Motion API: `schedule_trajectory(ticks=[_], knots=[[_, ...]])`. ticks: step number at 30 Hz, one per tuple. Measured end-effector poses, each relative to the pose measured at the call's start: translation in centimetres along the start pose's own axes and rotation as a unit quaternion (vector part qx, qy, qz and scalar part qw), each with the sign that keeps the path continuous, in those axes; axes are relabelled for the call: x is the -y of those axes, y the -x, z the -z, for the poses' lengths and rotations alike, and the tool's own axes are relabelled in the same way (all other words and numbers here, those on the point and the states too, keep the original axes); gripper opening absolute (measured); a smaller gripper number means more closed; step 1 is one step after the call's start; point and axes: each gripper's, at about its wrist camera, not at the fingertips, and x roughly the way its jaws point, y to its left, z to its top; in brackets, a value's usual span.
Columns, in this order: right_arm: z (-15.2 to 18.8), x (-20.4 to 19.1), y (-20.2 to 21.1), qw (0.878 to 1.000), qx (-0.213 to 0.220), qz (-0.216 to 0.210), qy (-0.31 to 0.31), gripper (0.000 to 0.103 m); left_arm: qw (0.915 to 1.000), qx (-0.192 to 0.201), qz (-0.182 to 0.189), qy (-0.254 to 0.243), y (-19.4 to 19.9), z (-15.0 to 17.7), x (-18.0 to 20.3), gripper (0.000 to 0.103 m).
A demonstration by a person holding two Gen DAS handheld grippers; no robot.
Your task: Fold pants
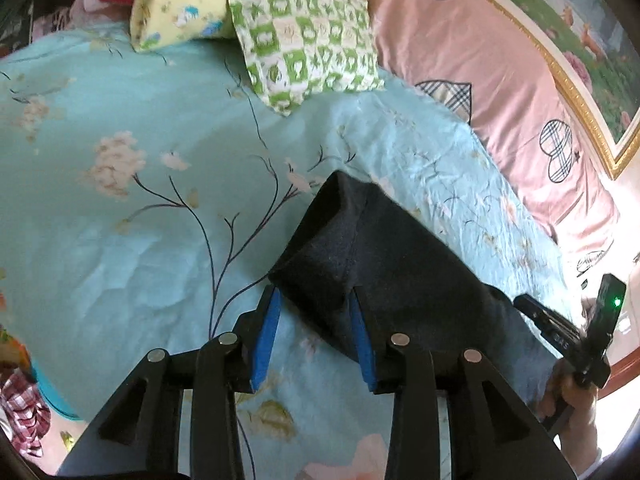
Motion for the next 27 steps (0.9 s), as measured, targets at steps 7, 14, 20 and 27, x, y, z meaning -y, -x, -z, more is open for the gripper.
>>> schedule_trajectory(ticks=[7,14,20,27], knots=[[2.5,2.4,4.0,0.999,0.013,-0.011,-0.05,0.032,0.999,-0.002,0.022,-0.038,1.5,0.3,4.0,0.043],[6.0,5.0,8.0,0.994,0.028,-0.009,-0.108,0.038,0.9933,-0.033,0.058,-0.095,-0.3,1.6,10.1,0.044],[9.4,7.3,11.0,0.988,0.036,0.005,-0.151,0.038,0.9835,-0.063,0.087,-0.146,-1.8,3.1,15.5,0.049],[12.0,9.5,14.2,0.978,0.052,0.022,-0.199,0.04,0.9678,-0.087,0.118,-0.205,-2.9,4.8,21.3,0.052]])
